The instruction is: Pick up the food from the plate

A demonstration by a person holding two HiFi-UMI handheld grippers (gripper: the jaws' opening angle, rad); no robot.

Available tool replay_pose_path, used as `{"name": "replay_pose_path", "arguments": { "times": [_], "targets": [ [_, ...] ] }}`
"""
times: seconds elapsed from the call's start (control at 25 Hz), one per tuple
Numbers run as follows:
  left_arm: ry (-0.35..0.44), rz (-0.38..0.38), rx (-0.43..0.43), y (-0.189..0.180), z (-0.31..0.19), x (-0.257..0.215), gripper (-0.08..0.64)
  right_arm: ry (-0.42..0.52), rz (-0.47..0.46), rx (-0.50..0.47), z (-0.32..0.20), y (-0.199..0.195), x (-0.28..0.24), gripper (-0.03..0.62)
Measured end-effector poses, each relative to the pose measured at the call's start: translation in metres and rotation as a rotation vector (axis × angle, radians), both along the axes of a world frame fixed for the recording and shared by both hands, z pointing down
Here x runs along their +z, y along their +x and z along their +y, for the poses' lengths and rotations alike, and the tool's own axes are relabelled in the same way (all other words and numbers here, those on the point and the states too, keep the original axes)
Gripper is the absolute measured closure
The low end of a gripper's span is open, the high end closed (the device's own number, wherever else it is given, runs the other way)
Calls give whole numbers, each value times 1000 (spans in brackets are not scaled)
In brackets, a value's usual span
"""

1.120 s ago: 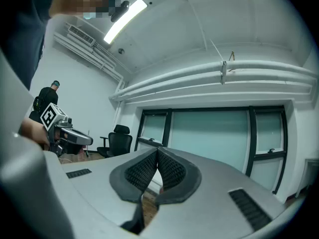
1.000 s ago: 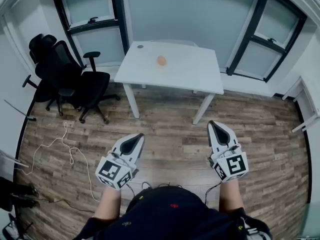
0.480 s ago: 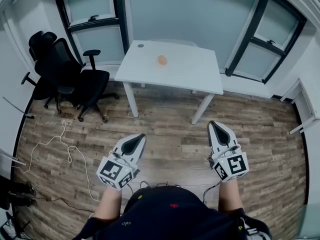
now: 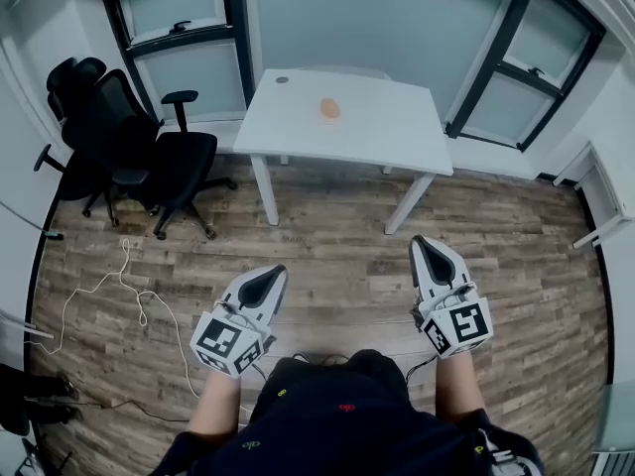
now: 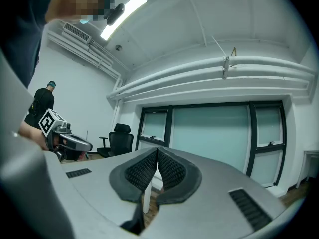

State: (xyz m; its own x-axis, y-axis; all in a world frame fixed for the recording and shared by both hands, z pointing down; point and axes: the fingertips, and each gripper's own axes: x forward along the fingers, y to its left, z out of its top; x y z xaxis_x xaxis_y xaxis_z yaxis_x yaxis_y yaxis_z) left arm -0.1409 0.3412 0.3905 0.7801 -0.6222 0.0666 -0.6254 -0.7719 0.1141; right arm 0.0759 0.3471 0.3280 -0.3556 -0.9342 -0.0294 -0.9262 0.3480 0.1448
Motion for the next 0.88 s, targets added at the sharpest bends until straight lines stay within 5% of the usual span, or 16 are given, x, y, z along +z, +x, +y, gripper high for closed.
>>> {"name": "replay_pose_path", "arguments": {
  "times": [0.4, 0.88],
  "targets": [
    [2, 3, 21, -31, -33, 3, 537, -34, 7, 6, -41, -33, 7, 568],
    [0, -23, -50, -35, -120, 13, 537, -38, -7, -103, -161, -51, 19, 568]
  ]
}}
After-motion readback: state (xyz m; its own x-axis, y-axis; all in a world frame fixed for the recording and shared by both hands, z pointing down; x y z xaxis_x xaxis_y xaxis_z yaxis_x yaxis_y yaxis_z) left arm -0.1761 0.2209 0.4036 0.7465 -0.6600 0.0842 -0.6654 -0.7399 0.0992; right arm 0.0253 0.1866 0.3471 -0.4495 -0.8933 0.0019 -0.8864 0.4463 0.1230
